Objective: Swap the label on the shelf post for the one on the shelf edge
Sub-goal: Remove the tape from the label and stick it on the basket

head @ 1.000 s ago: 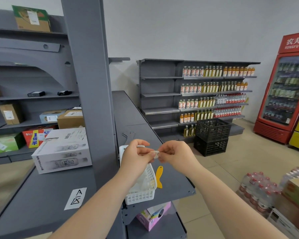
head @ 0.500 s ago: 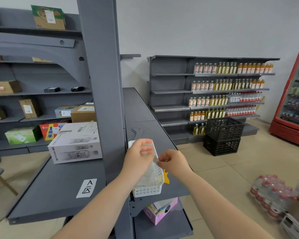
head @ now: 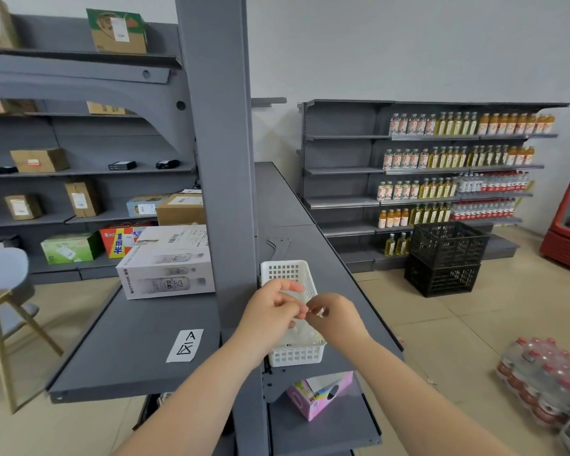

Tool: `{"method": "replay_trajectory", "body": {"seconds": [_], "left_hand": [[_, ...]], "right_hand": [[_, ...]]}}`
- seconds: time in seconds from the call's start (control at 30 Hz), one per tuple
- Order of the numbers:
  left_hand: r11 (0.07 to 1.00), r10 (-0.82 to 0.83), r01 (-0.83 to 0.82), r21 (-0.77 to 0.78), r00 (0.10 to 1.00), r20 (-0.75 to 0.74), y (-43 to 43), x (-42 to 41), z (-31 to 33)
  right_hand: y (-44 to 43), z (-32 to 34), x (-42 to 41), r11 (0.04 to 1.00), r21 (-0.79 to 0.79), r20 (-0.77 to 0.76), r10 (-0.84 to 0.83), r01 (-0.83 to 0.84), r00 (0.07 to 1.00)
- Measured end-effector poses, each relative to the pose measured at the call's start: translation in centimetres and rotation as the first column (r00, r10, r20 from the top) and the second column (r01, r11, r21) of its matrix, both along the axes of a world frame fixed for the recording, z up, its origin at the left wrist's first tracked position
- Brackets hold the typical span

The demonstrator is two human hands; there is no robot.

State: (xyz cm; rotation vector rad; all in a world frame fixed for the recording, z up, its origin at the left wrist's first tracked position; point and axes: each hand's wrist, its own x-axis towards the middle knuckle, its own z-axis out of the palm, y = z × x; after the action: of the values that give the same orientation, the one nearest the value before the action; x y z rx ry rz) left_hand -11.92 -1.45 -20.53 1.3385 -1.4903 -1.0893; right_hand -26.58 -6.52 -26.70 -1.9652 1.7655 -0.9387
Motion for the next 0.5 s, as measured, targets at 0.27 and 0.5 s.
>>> {"method": "replay_trajectory", "body": {"seconds": [0.27,0.5], "left_hand": [[0.999,-0.036,0.036,0.029,0.999,-0.020,1.3,0.1,-0.7],[0.999,0.010,-0.006,0.037,0.994,-0.106,3.0,3.8,-2.0]], "right_hand": [[3.4,1.0,0.0,0.992,-0.012,0.080,0.127,-0.126,0.989],[5.5,0.9,2.4,0.957,0.148,0.275,0.204,-0.251,0.940]]}}
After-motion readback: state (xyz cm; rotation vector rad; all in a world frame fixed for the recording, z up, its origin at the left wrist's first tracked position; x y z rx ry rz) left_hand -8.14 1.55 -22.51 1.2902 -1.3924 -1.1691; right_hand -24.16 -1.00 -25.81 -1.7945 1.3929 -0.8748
